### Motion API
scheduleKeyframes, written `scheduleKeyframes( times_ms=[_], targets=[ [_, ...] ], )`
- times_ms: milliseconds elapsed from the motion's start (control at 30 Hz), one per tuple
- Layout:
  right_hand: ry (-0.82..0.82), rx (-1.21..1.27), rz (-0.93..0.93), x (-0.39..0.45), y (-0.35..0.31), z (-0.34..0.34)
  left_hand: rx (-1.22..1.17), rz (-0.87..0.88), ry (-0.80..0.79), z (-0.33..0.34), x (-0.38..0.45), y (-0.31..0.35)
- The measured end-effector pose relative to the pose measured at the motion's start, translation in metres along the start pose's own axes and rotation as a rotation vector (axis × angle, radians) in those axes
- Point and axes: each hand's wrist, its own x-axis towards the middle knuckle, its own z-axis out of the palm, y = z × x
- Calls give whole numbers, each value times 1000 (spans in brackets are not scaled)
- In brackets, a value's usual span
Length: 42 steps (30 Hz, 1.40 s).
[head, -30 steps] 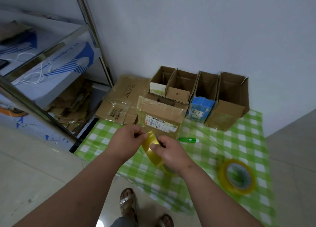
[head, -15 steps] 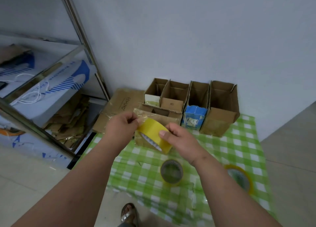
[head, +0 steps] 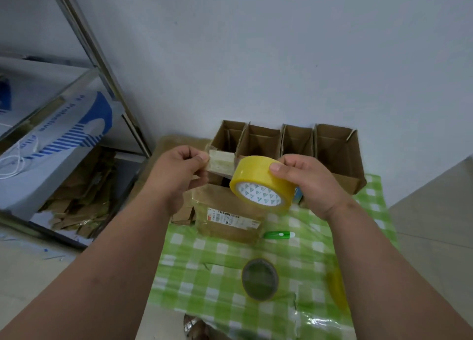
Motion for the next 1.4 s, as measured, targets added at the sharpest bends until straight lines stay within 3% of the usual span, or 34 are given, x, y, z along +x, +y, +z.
scheduleKeyframes(
  times_ms=[200,433,700,833,967,1233,1400],
  targets=[
    [3,-79,-26,42,-12,2,-27,-67,-53,-18,43,-9],
    [-23,-230,139,57,19,25,-59,-303,-36,-14,60,-53],
    [1,-133,209,58,41,28,-94,-386,-32,-11,66,-73],
    [-58,102,266,53,59,33,-160,-408,-13,-15,68,-79],
    [-83,225,221,48,61,41,-172,-406,-37,-20,68,-84],
    [28,51,141,57,59,45,-224,-432,57,-27,76,-86],
    [4,-9,103,61,55,46,-211,-443,80,-31,82,-87]
  ],
)
